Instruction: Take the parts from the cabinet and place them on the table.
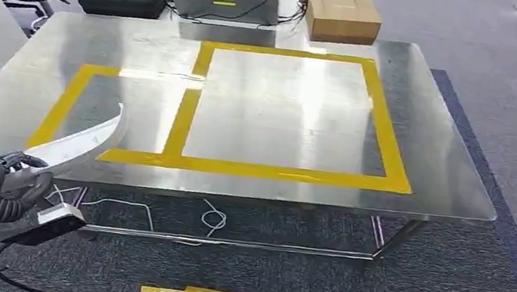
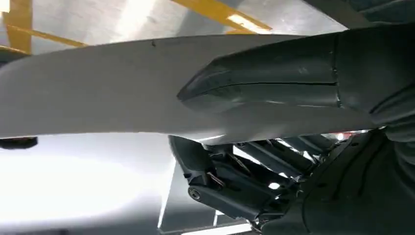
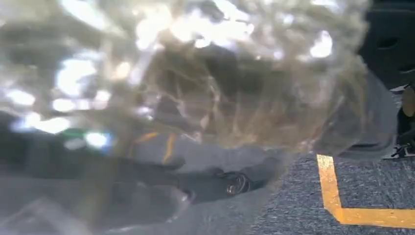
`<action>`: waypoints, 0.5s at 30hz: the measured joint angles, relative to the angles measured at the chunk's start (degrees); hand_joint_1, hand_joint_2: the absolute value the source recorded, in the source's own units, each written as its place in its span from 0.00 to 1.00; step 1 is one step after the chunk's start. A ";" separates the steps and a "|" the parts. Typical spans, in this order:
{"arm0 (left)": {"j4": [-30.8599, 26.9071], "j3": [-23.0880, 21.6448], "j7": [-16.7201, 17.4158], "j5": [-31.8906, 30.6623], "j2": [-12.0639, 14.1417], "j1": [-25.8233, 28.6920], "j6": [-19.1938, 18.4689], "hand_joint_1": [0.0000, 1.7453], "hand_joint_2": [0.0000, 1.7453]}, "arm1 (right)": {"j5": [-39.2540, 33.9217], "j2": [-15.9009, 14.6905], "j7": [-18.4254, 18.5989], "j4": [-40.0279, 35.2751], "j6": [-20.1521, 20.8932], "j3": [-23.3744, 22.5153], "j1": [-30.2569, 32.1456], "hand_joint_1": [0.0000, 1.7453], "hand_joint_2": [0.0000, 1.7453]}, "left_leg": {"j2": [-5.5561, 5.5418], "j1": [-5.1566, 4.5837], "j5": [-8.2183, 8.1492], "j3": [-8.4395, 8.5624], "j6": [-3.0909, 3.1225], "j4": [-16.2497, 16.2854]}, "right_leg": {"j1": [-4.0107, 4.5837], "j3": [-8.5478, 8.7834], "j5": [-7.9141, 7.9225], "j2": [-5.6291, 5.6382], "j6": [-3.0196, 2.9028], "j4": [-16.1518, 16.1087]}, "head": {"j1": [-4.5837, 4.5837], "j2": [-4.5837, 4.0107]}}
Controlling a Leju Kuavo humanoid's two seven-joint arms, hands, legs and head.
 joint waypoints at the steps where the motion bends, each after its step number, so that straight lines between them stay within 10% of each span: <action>1: 0.18 -0.37 -0.26 -0.22 -0.07 -0.60 -0.22 1.00 1.00 | 0.00 0.07 0.00 0.24 0.44 0.07 -0.24 0.00 0.00 | -0.01 0.03 0.02 0.00 -0.04 -0.06 | 0.09 0.00 -0.02 -0.02 -0.11 0.03 | 0.00 0.00; 3: 0.63 -1.03 -0.41 -0.70 -0.35 -2.06 -0.96 1.00 1.00 | 0.02 0.17 0.00 0.77 1.18 0.31 -0.72 0.00 0.00 | -0.01 0.07 0.00 0.01 -0.36 -0.07 | 0.20 0.02 -0.10 -0.05 -0.24 0.07 | 0.00 0.00; 6: 1.51 -2.21 -0.39 -0.72 -0.81 -4.45 -1.46 1.00 1.00 | 0.00 0.44 0.00 1.84 2.16 0.72 -1.41 0.00 0.00 | -0.01 0.45 -0.12 0.03 -3.91 -0.37 | 0.34 -0.06 -0.20 -0.05 -0.37 0.18 | 0.02 0.00; 7: 1.79 -2.43 -0.28 -0.70 -0.96 -5.00 -1.55 1.00 1.00 | 0.00 0.55 0.00 2.10 2.38 0.87 -1.49 0.00 0.00 | -0.01 0.50 -0.16 0.01 -4.25 -0.37 | 0.36 -0.04 -0.20 -0.04 -0.37 0.20 | 0.04 0.00; 15: 4.11 -4.28 0.37 -0.57 -1.88 -8.55 -2.49 1.00 1.00 | -0.07 1.09 0.00 3.52 2.82 1.31 -1.94 0.00 0.00 | 0.00 0.31 -0.46 -0.39 -4.12 0.09 | 0.18 -0.18 -0.23 -0.02 -0.30 0.08 | 0.07 0.00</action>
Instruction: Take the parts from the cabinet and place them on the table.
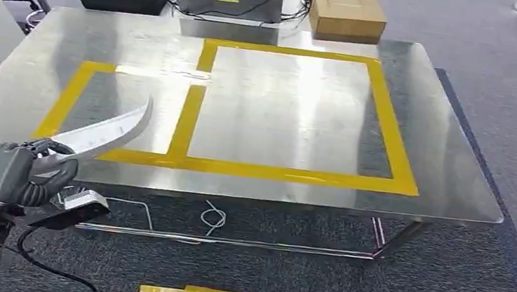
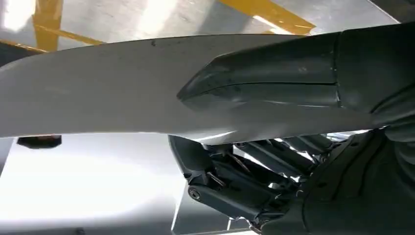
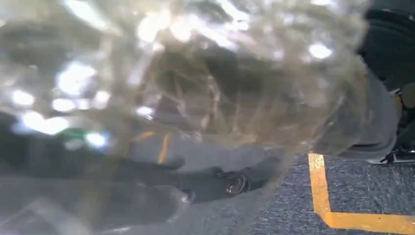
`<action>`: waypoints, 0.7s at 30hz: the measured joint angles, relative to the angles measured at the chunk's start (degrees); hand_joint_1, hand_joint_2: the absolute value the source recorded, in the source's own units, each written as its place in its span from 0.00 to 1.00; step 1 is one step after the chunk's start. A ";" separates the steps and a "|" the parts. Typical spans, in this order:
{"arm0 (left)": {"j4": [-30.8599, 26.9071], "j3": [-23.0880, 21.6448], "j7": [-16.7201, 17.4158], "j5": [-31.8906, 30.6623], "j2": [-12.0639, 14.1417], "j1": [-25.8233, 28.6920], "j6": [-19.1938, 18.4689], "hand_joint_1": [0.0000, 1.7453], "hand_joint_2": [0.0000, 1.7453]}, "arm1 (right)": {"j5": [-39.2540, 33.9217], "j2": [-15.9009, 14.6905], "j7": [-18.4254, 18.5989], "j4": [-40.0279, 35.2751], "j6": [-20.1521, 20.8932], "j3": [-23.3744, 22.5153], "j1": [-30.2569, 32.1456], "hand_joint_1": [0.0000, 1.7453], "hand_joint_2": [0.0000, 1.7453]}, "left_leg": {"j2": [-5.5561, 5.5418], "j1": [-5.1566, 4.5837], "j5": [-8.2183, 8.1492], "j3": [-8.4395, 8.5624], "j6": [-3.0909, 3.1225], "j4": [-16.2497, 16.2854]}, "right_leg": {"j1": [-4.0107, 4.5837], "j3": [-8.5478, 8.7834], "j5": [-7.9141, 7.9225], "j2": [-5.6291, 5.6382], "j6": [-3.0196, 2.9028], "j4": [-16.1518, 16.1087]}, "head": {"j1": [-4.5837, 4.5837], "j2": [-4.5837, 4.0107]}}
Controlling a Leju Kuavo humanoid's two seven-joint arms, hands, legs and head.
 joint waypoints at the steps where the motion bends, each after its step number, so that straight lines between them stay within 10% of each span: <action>1: 0.13 -0.13 0.00 0.00 -0.05 -0.17 -0.07 1.00 1.00 | 0.02 0.00 0.00 0.09 0.00 0.04 -0.05 0.00 0.00 | 0.00 -0.01 -0.01 -0.02 0.02 0.04 | -0.01 0.00 0.00 -0.01 0.01 0.00 | -0.02 0.00; 21: 5.34 -5.97 2.21 -1.77 -1.64 -7.31 -3.65 1.00 1.00 | 0.02 1.53 0.00 3.61 3.74 0.55 -1.13 0.00 0.00 | 0.00 -0.24 0.03 -0.07 0.12 0.14 | -0.29 -0.03 0.14 -0.01 0.25 -0.05 | -0.02 0.00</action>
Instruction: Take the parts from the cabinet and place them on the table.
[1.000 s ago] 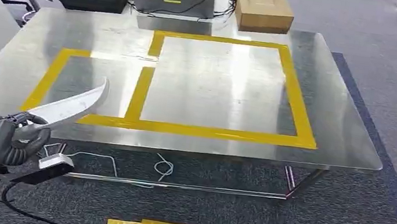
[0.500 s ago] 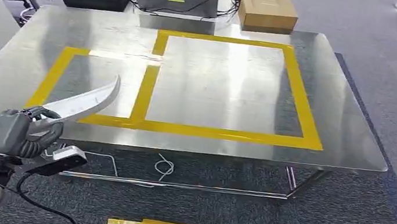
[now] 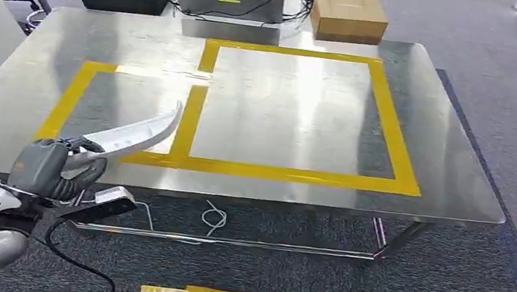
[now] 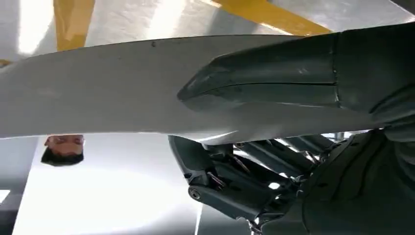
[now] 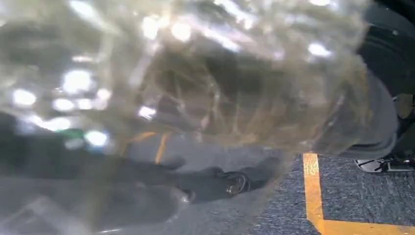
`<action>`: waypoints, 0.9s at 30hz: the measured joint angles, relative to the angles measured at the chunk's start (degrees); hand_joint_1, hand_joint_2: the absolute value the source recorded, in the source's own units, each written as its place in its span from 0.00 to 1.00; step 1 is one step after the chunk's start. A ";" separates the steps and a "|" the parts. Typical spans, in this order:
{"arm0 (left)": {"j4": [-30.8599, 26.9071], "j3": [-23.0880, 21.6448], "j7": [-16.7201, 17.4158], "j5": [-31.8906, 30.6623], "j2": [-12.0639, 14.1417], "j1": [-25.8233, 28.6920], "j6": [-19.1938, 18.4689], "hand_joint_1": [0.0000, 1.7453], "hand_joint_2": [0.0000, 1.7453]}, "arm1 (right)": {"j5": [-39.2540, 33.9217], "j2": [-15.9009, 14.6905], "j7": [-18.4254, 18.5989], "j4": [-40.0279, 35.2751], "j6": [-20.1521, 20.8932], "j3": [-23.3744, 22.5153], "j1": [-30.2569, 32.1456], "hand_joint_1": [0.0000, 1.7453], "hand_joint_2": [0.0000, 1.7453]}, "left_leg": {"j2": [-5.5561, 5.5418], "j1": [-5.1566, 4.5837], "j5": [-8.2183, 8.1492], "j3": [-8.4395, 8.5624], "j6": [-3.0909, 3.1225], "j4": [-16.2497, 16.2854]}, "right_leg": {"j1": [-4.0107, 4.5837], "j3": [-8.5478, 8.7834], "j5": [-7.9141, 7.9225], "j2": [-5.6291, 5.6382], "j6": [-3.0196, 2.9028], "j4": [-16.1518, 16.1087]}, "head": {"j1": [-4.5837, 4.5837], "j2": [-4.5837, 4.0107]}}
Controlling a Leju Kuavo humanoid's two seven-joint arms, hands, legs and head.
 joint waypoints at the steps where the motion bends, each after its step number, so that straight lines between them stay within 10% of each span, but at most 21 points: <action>1: 0.28 -0.26 0.11 -0.37 -0.09 -0.29 -0.26 1.00 1.00 | 0.00 0.02 0.00 0.15 0.20 0.02 -0.03 0.00 0.00 | 0.00 0.00 0.00 -0.01 0.01 0.00 | 0.00 -0.01 0.00 0.00 0.00 0.00 | 0.00 0.00; 27: 20.66 -7.76 6.84 -8.48 -4.42 -11.04 -0.61 1.00 1.00 | -0.02 2.32 0.00 3.04 2.91 0.74 1.08 0.00 0.00 | 0.05 -0.03 0.07 -0.32 0.12 0.05 | -0.02 0.17 0.12 0.11 0.17 0.01 | 0.02 0.00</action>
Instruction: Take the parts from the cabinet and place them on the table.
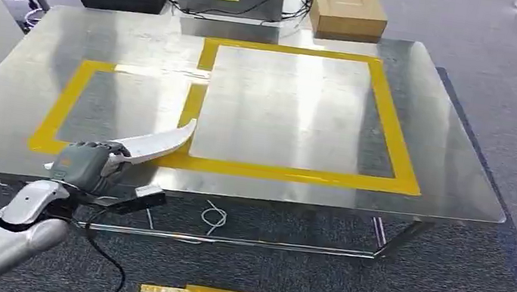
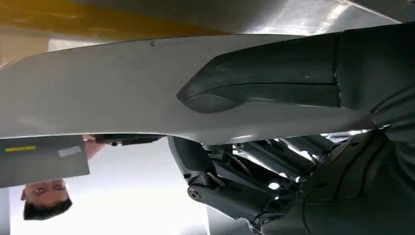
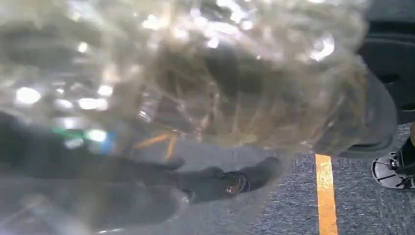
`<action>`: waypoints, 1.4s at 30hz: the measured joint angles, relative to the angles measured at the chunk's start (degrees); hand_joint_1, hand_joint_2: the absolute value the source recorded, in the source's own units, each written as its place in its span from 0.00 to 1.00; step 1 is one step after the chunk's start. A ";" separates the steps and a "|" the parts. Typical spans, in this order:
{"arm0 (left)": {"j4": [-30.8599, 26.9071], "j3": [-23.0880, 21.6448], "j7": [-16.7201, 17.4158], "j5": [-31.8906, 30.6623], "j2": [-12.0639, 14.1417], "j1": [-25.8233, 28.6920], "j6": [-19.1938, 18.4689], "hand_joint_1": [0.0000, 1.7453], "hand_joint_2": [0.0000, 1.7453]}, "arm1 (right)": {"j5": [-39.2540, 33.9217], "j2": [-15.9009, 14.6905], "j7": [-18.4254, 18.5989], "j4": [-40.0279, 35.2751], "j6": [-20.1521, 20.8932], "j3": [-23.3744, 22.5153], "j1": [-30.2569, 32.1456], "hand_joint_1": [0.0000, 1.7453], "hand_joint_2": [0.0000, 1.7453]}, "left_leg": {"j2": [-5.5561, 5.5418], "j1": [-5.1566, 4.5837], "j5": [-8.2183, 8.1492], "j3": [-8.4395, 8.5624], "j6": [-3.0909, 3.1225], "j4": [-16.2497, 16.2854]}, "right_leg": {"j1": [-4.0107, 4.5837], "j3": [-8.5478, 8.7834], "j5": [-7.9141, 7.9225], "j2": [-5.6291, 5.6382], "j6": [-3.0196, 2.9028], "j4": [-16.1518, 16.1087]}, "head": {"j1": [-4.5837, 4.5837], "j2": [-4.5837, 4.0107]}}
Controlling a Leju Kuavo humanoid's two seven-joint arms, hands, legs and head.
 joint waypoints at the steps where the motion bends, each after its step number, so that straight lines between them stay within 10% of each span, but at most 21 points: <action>1: 0.74 -0.04 0.24 -0.41 -0.20 -0.17 0.20 1.00 1.00 | 0.00 0.02 0.00 -0.02 0.00 -0.07 0.07 0.00 0.00 | 0.00 0.00 0.01 0.00 0.01 0.00 | 0.00 0.00 0.00 -0.01 0.00 0.00 | -0.02 0.00; 42: 11.63 -2.86 -3.87 -6.42 -3.54 -4.13 8.46 1.00 1.00 | 0.00 0.39 0.00 -2.82 -2.05 -0.22 1.43 0.00 0.00 | 0.00 -0.02 0.02 -0.11 0.03 0.06 | -0.02 -0.24 0.05 -0.02 0.07 0.00 | -0.02 0.00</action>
